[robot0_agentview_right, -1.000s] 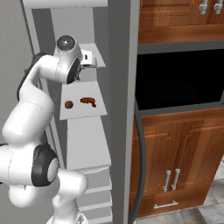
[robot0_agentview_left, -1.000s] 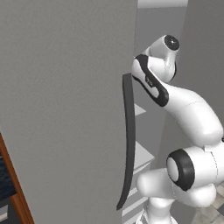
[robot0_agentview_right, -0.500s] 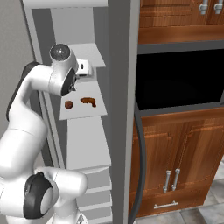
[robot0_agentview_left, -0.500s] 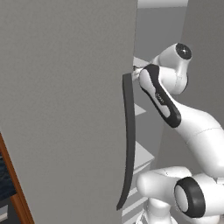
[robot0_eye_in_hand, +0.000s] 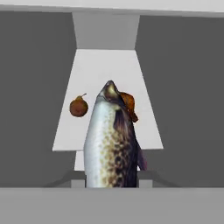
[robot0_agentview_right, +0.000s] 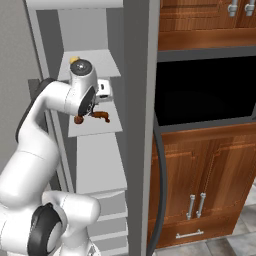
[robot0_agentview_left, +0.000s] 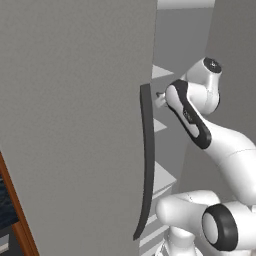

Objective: Take the lemon and fish from the highest rack and move them to the second highest rack where the pear and chicken drumstick are located, to maximize freezer space. Close the freezer door after rearranging.

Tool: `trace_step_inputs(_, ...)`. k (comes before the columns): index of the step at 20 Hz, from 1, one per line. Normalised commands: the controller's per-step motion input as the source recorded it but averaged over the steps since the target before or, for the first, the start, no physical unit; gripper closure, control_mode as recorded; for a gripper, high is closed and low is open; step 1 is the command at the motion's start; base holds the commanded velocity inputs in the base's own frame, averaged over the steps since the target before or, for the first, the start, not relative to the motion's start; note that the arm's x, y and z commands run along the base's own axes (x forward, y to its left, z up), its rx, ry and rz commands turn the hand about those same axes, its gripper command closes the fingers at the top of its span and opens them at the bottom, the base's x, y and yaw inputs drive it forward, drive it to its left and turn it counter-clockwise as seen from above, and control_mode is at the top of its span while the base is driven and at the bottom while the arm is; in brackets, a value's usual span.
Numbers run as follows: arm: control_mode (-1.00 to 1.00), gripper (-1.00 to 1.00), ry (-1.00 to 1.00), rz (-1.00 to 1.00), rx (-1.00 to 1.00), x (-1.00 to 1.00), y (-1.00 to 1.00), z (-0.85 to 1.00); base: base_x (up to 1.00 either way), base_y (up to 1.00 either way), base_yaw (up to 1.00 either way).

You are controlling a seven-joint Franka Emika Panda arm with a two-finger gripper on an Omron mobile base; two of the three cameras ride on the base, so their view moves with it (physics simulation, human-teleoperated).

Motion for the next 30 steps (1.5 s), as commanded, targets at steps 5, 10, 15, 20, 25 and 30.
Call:
trace_step_inputs(5, -1.0, 1.0, 0.06, 0.11, -0.02, 0.23, -0.05, -0.44, 0.0, 0.0, 0.0)
trace_step_inputs(10, -1.0, 1.0, 0.0, 0.08, 0.0, 0.36, -0.03, -0.43, 0.0, 0.0, 0.0)
trace_step_inputs(15, -1.0, 1.0, 0.0, 0.0, 0.0, 0.55, 0.0, -0.41, 0.0, 0.0, 0.0)
trace_step_inputs(20, -1.0, 1.0, 0.03, 0.0, 0.0, 0.62, 0.14, -0.36, 0.0, 0.0, 0.0)
trace_step_inputs(25, -1.0, 1.0, 0.06, 0.0, 0.0, 0.61, 0.18, -0.33, 0.0, 0.0, 0.0)
trace_step_inputs(30, -1.0, 1.0, 0.05, 0.0, 0.0, 0.52, 0.12, -0.26, 0.0, 0.0, 0.0)
